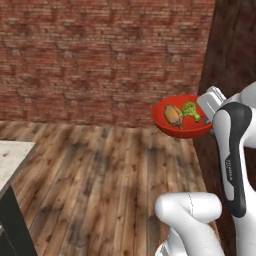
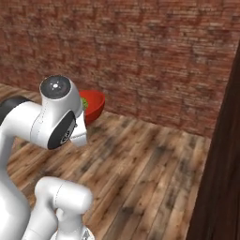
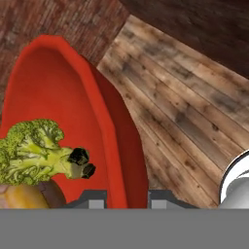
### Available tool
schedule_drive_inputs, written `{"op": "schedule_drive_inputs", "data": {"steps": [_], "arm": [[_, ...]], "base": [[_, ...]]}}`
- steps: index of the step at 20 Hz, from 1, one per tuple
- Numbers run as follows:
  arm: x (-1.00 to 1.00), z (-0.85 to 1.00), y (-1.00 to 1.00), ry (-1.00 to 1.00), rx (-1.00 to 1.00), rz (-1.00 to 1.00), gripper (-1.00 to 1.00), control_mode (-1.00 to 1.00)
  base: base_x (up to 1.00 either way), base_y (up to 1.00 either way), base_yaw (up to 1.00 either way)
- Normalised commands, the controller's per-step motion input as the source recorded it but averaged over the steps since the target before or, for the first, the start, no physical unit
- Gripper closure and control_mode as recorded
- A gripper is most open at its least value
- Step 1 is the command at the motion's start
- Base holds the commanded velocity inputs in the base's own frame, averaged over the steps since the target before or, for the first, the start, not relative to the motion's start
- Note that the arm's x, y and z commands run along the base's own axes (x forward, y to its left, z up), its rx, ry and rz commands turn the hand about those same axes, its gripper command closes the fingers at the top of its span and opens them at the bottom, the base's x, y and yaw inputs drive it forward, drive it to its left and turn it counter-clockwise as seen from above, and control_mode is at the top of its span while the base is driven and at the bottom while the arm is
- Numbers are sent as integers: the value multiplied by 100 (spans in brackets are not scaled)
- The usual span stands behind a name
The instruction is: The microwave is finished heating the chicken drumstick and broccoli. Take the bowl containing the food and place it on the dining counter.
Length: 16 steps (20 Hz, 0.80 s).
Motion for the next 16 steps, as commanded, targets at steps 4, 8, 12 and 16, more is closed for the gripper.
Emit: {"op": "schedule_drive_inputs", "data": {"steps": [4, 8, 12, 16], "arm": [[0, 0, 0, 0, 0, 0, 100, 100], [0, 0, 0, 0, 0, 0, 100, 100], [0, 0, 0, 0, 0, 0, 100, 100], [0, 0, 0, 0, 0, 0, 100, 100]], "base": [[100, -8, 43], [100, -15, 62], [96, -1, 77], [84, 0, 78]]}}
